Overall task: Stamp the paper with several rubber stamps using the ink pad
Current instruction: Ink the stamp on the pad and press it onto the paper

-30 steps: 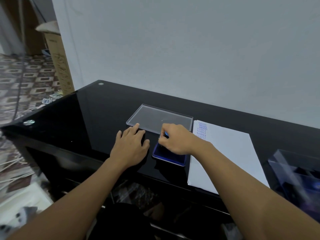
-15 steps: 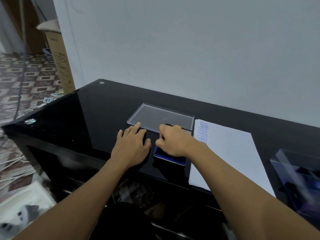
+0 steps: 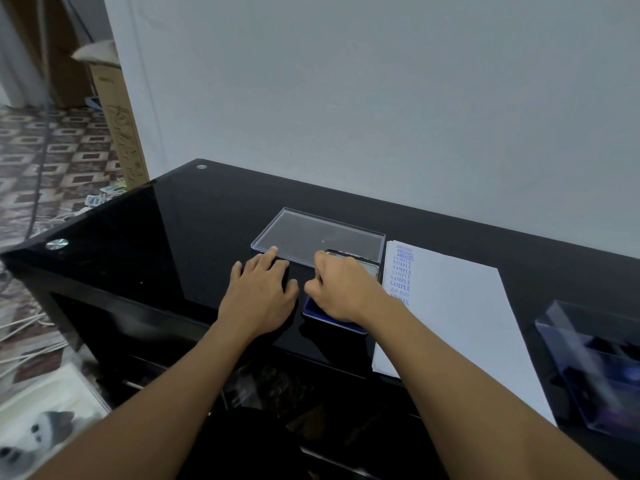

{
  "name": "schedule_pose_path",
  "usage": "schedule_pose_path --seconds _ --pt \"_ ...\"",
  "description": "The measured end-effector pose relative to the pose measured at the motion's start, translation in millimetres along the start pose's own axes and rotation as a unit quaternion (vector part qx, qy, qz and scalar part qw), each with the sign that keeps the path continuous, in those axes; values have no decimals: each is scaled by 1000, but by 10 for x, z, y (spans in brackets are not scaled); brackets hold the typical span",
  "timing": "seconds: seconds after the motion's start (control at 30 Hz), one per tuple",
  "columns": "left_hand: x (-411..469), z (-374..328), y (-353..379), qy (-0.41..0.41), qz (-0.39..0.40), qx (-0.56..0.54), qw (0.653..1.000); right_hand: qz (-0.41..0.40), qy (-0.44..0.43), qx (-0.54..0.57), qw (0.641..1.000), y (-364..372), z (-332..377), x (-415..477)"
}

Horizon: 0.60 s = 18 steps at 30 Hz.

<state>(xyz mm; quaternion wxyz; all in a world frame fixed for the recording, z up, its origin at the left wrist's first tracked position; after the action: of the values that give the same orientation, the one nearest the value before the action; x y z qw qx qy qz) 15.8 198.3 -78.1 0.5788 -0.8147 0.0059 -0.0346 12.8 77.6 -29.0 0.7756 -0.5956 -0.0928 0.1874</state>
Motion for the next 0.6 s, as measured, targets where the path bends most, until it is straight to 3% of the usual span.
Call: schedule_pose_path --seconds 0.6 --pt "3 0 3 1 -4 2 1000 -8 -8 0 1000 21 3 58"
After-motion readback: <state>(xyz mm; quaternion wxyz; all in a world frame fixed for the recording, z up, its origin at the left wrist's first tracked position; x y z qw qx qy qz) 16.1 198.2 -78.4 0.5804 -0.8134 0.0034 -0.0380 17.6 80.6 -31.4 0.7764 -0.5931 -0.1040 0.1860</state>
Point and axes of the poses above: each hand's wrist, its own x-axis towards the middle knuckle, its own y-axis out of the palm, z = x × y, the point moved 10 cm from there along x, towards the middle knuckle, and after that the axes turned 7 degrees about z, right-handed, at the moved point
